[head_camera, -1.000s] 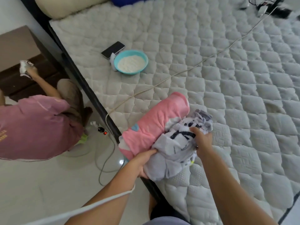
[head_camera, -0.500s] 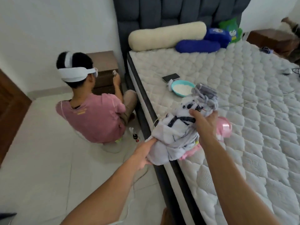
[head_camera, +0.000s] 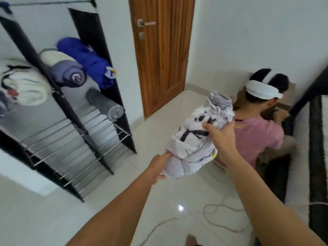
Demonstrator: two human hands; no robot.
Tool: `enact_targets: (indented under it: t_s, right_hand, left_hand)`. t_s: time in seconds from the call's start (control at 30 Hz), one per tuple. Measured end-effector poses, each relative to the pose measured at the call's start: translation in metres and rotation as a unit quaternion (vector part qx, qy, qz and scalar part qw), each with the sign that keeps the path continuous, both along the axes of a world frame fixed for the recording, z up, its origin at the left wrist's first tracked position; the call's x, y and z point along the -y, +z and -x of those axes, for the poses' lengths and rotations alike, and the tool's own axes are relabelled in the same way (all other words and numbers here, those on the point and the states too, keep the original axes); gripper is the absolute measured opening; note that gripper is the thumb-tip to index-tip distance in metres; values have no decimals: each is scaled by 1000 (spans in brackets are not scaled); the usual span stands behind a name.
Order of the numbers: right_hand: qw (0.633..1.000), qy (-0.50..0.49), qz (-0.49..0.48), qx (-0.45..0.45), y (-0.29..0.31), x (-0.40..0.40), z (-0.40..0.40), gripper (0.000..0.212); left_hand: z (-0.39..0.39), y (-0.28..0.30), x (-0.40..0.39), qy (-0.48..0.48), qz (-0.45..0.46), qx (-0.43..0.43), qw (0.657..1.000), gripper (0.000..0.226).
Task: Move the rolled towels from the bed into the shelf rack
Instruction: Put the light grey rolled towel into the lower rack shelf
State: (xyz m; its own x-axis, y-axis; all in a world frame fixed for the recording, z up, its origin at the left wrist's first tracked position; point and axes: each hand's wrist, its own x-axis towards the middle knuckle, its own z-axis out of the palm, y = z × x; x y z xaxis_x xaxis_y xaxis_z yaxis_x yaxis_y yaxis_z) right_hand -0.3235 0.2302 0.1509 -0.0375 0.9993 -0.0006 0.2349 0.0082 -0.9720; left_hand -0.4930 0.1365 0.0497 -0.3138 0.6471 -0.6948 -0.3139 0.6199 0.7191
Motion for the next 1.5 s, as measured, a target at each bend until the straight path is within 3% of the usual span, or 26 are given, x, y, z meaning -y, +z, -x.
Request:
enact_targets:
  t_s: [0.17, 0.37, 0.63, 1.07, 1.23, 1.37, 1.5]
  right_hand:
    - [984, 171, -39, 37, 2, -17, 141, 75]
    - [934, 348, -46, 66, -32, -46, 287, 74]
    - [872, 473, -13, 125, -68, -89, 409, 81]
    - [838, 496, 35, 222, -120, -125, 549, 87]
    - [858, 463, 98, 198, -144, -133, 608, 92]
    - [863, 456, 126, 178, -160, -144, 654, 99]
    - [840, 493, 95, 206, -162, -147, 677, 90]
  left_hand:
    - [83, -14, 24, 152, 6, -7, 988, 64]
    - [166, -46, 14, 320, 32, 7, 947, 62]
    - [221, -78, -23, 430, 67, 81, 897, 59]
    - [323, -118, -57, 495, 55, 130, 858, 60]
    - [371, -126, -65, 506, 19, 137, 851, 66]
    - [405, -133, -75, 507, 8, 91, 857, 71]
    - [421, -137, -85, 503, 9, 54, 863, 56]
